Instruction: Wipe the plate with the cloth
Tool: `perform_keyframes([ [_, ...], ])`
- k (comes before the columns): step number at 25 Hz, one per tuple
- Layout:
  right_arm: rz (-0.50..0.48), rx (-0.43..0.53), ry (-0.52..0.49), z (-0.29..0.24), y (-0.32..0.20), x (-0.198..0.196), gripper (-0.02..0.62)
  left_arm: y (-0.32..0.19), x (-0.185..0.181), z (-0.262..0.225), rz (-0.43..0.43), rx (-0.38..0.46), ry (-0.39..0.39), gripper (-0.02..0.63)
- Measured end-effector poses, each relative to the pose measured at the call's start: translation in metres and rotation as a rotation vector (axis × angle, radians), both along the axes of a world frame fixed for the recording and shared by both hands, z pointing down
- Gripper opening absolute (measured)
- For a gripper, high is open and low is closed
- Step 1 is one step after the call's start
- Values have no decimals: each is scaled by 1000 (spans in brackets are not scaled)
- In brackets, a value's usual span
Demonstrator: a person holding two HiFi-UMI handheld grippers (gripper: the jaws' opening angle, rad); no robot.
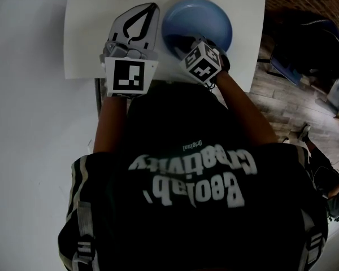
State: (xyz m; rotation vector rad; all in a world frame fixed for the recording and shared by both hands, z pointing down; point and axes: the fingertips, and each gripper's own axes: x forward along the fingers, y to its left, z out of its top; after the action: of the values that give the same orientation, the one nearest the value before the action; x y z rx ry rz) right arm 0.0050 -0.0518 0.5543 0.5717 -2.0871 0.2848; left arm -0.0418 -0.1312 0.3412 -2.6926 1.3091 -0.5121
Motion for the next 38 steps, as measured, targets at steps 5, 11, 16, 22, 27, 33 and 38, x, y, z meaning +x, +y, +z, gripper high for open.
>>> perform_keyframes([
  [5,9,-7,1,-1,11,14,104,4,11,-7,9,12,8,3],
  [11,31,-7,3,0,19,31,104,9,20,-8,12,17,-4,3],
  [16,56,9,25,-1,19,50,104,11,27,-11,18,21,-11,3],
  [22,111,28,46,0,9,74,104,13,29,-10,22,30,-30,3],
  [27,161,45,62,-1,-8,89,104,11,27,-12,7,26,-3,3],
  [33,201,57,90,0,-40,100,104,7,17,-8,-16,14,-9,3],
  [38,206,71,107,0,-71,97,104,1,-2,-6,-60,1,-18,3],
])
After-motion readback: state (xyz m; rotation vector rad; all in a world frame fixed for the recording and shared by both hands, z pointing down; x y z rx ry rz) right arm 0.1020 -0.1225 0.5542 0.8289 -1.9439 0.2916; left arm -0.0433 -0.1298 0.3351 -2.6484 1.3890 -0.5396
